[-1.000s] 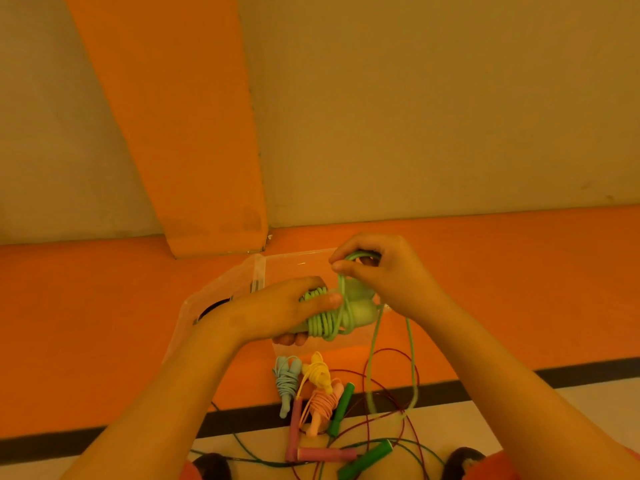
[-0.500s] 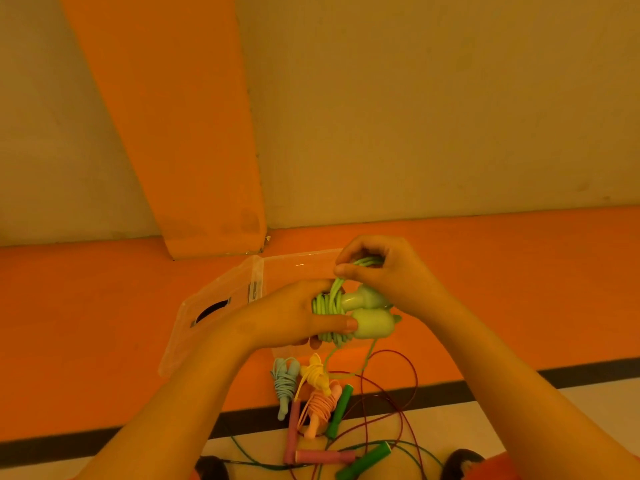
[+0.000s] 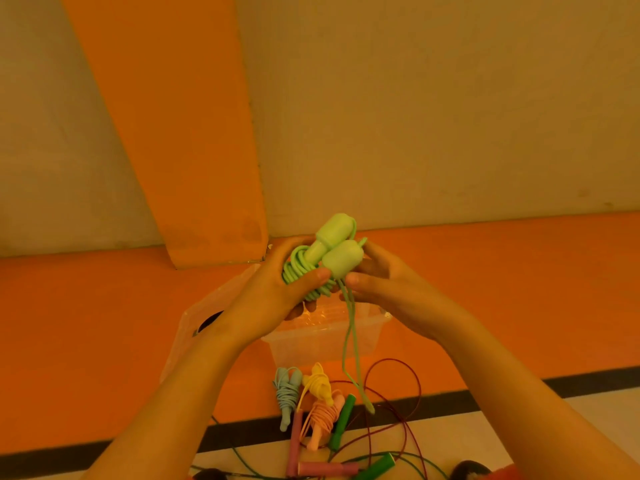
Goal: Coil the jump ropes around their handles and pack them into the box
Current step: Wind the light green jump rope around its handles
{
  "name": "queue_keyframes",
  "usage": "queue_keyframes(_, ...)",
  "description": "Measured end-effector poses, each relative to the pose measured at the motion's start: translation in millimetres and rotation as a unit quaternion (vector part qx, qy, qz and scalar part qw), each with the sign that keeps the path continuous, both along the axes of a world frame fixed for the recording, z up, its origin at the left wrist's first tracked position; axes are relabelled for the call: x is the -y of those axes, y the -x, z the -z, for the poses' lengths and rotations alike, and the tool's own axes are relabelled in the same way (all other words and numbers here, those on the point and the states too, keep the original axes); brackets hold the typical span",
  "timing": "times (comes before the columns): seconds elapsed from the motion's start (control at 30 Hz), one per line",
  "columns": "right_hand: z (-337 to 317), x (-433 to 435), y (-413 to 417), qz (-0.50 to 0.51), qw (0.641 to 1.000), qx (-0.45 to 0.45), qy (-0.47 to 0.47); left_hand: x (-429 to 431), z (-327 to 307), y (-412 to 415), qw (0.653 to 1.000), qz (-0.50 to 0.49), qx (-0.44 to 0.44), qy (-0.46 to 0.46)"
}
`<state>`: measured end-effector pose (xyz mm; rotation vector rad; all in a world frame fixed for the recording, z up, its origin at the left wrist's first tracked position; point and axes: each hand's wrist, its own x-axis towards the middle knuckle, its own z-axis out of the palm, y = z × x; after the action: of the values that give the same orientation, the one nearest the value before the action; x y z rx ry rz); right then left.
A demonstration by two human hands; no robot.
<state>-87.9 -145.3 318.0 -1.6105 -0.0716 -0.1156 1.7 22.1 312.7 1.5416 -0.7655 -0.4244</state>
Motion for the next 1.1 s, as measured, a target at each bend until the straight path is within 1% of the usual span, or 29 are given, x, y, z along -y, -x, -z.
queue_keyframes(0.1,2.4,-7.8,-0.5,0.018,0.999,-0.011,0.028,-0.1,0.2,-3.0,1.000,-0.021,0.010,0.018)
queue_keyframes(0.23,3.7,-13.4,-1.3,0.013,0.998,-0.012,0.061,0.1,0.4,-6.7,0.998,-0.048,0.029,0.029)
queue_keyframes(0.33,6.5,-11.2,-4.6,0.056,0.987,-0.033,0.145,0.3,1.0,-8.0,0.996,-0.074,0.032,0.030)
queue_keyframes(0.43,8.0,-9.4,-4.9,0.094,0.960,-0.038,0.261,-0.7,3.2,-9.7,0.992,-0.118,0.041,0.027)
queue_keyframes(0.5,8.1,-7.7,-4.6,0.113,0.943,-0.031,0.310,-4.0,2.6,-13.8,0.986,-0.157,0.044,0.029)
queue_keyframes(0.57,6.8,-4.2,-3.3,0.144,0.914,-0.007,0.380,-9.2,3.8,-19.2,0.981,-0.183,0.069,-0.009)
queue_keyframes(0.63,3.1,-1.8,-0.8,0.162,0.875,0.030,0.456,-12.7,9.3,-22.1,0.976,-0.176,0.103,-0.081)
queue_keyframes(0.7,-0.7,-3.4,0.7,0.163,0.835,0.078,0.519,-11.9,16.9,-21.5,0.971,-0.144,0.123,-0.149)
queue_keyframes(0.73,-1.7,-5.1,0.6,0.164,0.812,0.116,0.548,-10.1,19.7,-19.6,0.968,-0.123,0.125,-0.180)
queue_keyframes(0.77,-1.4,-6.3,-0.6,0.159,0.790,0.157,0.571,-8.0,21.8,-17.4,0.965,-0.100,0.124,-0.209)
queue_keyframes(0.8,-1.0,-8.0,-1.8,0.148,0.777,0.190,0.582,-5.9,22.2,-14.0,0.960,-0.076,0.127,-0.238)
queue_keyframes(0.87,1.9,-9.0,-4.8,0.102,0.784,0.208,0.576,-4.0,22.5,-10.0,0.945,-0.027,0.148,-0.290)
queue_keyframes(0.93,6.3,-7.4,-7.2,0.070,0.798,0.192,0.567,-5.2,21.0,-9.0,0.933,0.013,0.167,-0.319)
queue_keyframes(1.0,9.9,-6.0,-8.5,0.059,0.819,0.171,0.544,-7.0,18.4,-8.4,0.926,0.035,0.182,-0.330)
queue_keyframes(1.1,14.0,-5.1,-11.1,0.046,0.858,0.155,0.487,-6.4,12.3,-1.3,0.925,0.053,0.180,-0.330)
